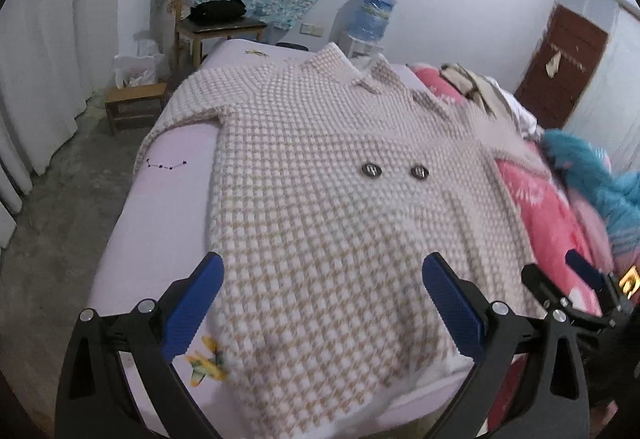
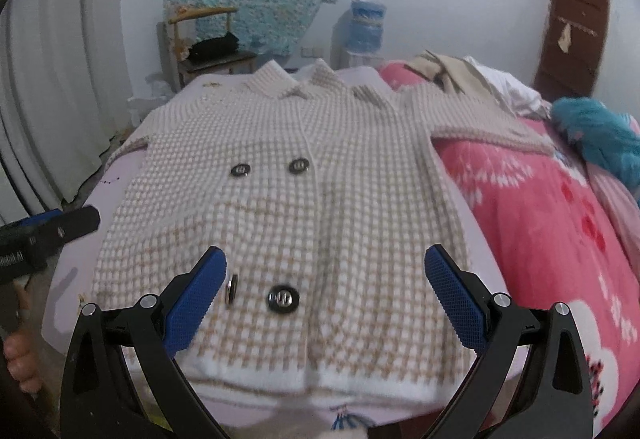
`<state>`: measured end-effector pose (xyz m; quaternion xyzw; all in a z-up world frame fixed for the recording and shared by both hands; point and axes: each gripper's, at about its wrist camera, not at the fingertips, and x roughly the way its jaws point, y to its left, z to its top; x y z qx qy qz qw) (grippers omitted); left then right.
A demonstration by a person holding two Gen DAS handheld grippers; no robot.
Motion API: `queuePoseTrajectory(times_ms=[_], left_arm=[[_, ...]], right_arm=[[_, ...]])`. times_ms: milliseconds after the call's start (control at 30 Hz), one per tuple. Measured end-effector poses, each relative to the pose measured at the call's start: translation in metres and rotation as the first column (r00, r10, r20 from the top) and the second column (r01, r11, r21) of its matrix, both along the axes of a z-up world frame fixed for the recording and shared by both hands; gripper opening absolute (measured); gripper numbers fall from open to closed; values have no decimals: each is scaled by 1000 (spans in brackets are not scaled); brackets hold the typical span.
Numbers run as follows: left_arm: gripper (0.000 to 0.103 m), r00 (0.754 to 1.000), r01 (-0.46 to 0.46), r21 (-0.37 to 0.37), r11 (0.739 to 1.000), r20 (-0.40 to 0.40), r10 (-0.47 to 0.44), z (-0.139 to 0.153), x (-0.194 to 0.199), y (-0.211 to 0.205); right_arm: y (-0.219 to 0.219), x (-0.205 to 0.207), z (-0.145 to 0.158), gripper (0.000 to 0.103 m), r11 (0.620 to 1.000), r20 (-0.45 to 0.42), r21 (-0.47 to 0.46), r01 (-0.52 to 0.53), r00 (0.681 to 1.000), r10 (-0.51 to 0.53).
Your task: Fold large clothes
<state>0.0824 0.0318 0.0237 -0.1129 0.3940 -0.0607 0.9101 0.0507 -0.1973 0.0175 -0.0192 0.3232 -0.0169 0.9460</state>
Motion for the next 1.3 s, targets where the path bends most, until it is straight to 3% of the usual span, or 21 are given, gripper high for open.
queuePoseTrajectory(times_ms=[233, 367, 533, 800, 933, 1000, 1067, 1133, 1167, 1200, 1267, 1300], left_arm=[[98, 996, -70, -104, 992, 40, 75, 6, 21, 22], [98, 993, -100, -121, 988, 56, 108, 8, 35, 39], [98, 978, -195, -83, 977, 53, 200, 14, 53, 73], [98, 922, -383, -100, 918, 28, 387, 17, 91, 159], [97, 890, -454, -203, 867, -64, 451, 2, 108, 210], [96, 870, -492, -281, 824, -134, 475, -14, 118, 232], [94, 855, -518, -395, 759, -210, 474, -36, 127, 256], [90, 837, -546, -509, 665, -309, 451, -65, 134, 275], [90, 826, -564, -571, 597, -364, 431, -84, 137, 283], [88, 817, -575, -609, 545, -404, 411, -98, 139, 289], [86, 785, -618, -679, 396, -507, 356, -134, 138, 296], [86, 779, -625, -701, 344, -532, 330, -145, 135, 297]], right_arm=[[4, 26, 9, 95, 998, 55, 15, -57, 997, 57], [7, 40, 9, 95, 995, 62, 46, -88, 994, 85], [16, 64, 1, 95, 986, 27, 97, -137, 990, 135], [38, 93, 7, 95, 971, 15, 112, -211, 977, 211], [53, 102, 5, 95, 961, 14, 113, -254, 967, 254], [63, 109, -2, 95, 956, -17, 109, -272, 961, 275], [70, 116, -9, 95, 953, -46, 95, -286, 956, 291], [77, 121, -12, 95, 953, -64, 73, -296, 952, 300], [81, 124, -13, 95, 952, -70, 60, -299, 951, 302], [83, 127, -14, 95, 953, -73, 51, -300, 950, 303], [87, 131, -14, 95, 954, -77, 43, -297, 951, 299], [89, 133, -14, 95, 955, -81, 39, -294, 952, 297]])
